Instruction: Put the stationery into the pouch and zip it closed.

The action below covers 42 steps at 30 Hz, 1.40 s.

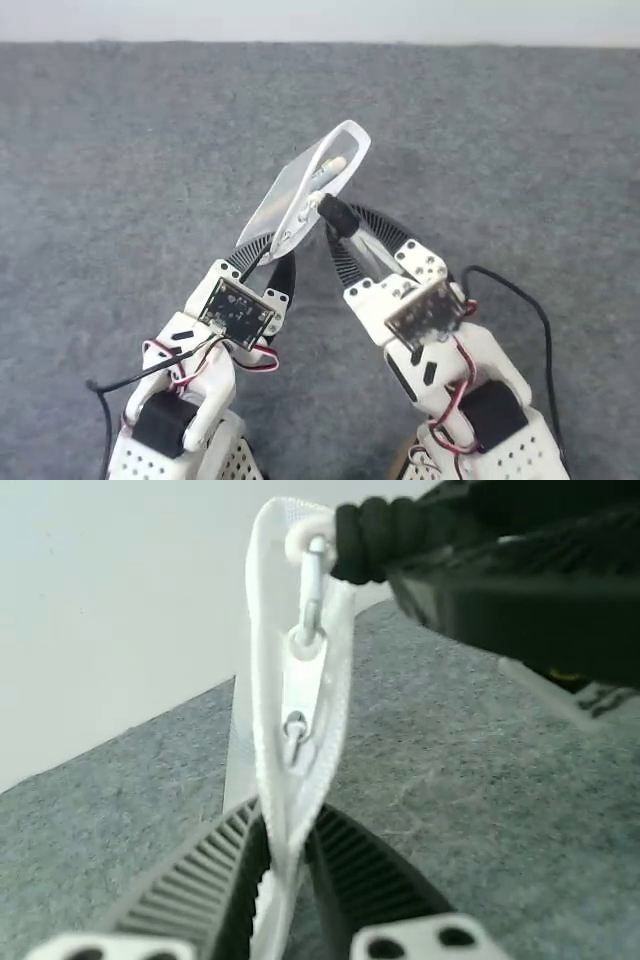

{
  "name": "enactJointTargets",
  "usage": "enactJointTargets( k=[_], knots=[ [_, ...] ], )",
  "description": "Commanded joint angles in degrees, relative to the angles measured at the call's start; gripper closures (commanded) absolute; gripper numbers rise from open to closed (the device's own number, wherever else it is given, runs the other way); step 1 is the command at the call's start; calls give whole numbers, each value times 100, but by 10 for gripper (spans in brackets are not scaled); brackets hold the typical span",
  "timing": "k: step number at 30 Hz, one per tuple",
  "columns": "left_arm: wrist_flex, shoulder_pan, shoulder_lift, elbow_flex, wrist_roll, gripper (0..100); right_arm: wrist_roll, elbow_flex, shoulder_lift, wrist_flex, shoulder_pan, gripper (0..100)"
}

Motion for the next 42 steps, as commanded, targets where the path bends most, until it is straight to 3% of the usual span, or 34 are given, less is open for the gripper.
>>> enactJointTargets(
  k=[1,10,17,42],
  knots=[
    [123,-105,-123,-163,70,991,-123,-756,338,-207,268,993],
    [88,-114,-123,-163,62,991,-404,-1169,1253,-989,1042,993],
    [88,-114,-123,-163,62,991,-378,-1169,1851,-1578,1226,993],
    [114,-114,-123,-163,62,991,-413,-1240,1974,-1613,1745,993]
  ],
)
